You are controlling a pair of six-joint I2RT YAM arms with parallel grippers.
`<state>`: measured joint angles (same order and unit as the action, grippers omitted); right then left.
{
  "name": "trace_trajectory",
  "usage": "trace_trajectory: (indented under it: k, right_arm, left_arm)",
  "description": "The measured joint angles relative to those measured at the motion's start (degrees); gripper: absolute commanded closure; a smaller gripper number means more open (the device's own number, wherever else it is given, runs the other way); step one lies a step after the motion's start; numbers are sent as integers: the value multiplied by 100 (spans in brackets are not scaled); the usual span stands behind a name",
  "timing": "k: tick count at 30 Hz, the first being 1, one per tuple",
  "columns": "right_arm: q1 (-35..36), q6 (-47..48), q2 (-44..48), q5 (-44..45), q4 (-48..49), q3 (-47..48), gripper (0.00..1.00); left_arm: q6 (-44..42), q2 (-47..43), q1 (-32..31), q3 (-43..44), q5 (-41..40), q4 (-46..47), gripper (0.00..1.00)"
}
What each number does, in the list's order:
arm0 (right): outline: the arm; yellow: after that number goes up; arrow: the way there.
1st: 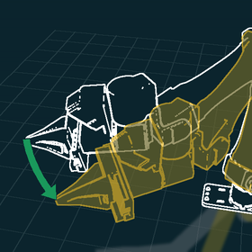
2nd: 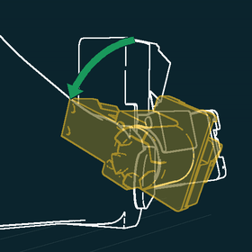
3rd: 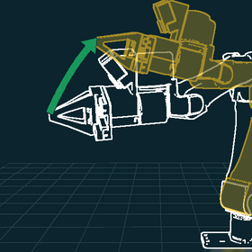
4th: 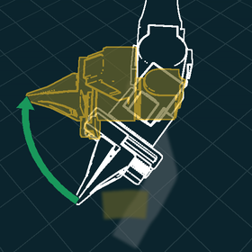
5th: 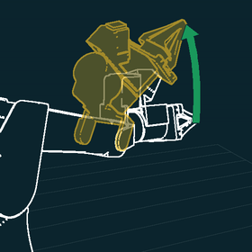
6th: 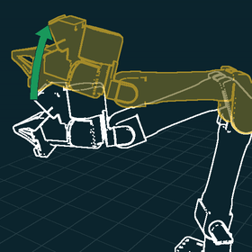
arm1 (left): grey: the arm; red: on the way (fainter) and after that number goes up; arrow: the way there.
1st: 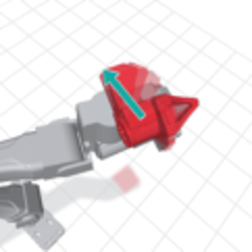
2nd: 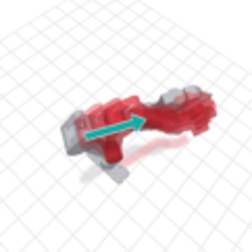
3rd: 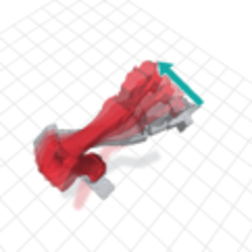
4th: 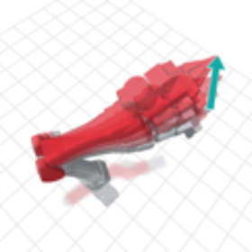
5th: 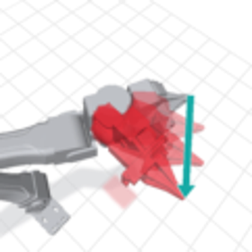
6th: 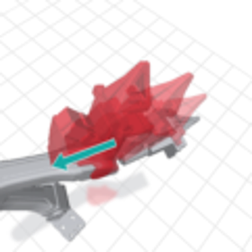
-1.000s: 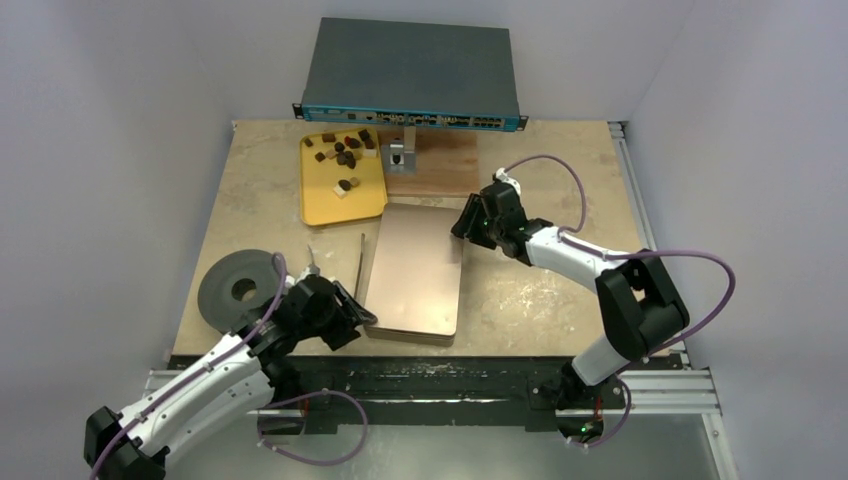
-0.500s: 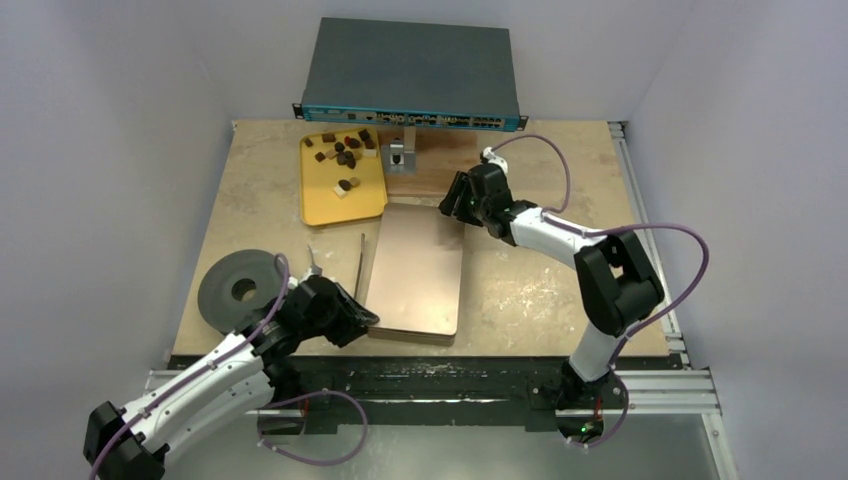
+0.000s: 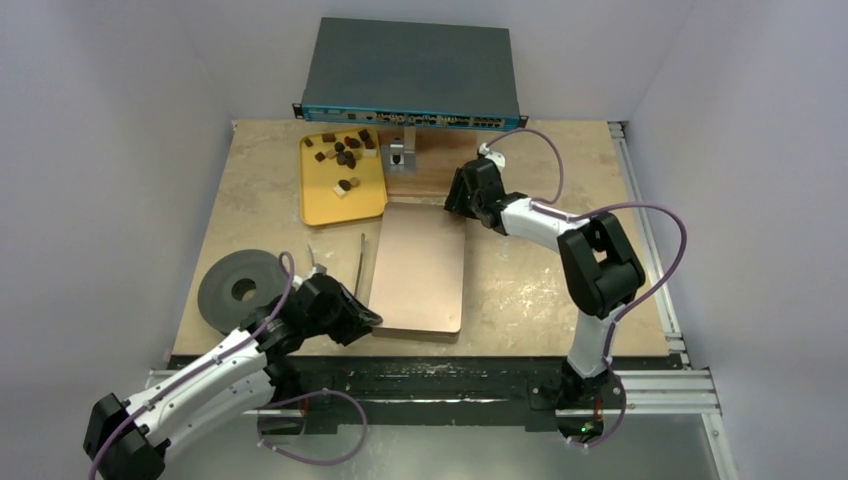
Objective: Pack the chocolate
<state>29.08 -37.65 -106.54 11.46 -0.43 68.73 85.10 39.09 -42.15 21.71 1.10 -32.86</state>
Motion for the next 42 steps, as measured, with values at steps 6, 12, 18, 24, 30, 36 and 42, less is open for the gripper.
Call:
trace_trajectory:
  k: [6, 12, 18, 24, 30, 36, 42]
  right_arm:
    - [-7, 90, -96, 122, 4, 52, 47]
    - [-35, 46, 417, 251, 225, -542, 47]
    - [-22, -7, 852, 234, 111, -1001, 41]
    - [-22, -87, 1246, -20, -356, -1110, 35]
    - [133, -273, 2347, -269, -752, -1764, 35]
    - [1248, -730, 3333, -164, -1292, -2485, 36]
    - [1908, -1274, 4264, -63, -1834, -3185, 36]
  left_arm:
    - [-4, 140, -7, 0, 20, 79, 73]
    - [-50, 282, -31, 22, 39, 173, 73]
    - [-225, 588, -33, 197, 57, 170, 73]
    - [-350, 710, -39, 264, 28, 175, 73]
    - [-398, 723, -72, 308, -33, 114, 71]
    - [-570, 898, -76, 501, -74, -50, 71]
    - [-763, 1064, -79, 649, -107, -210, 70]
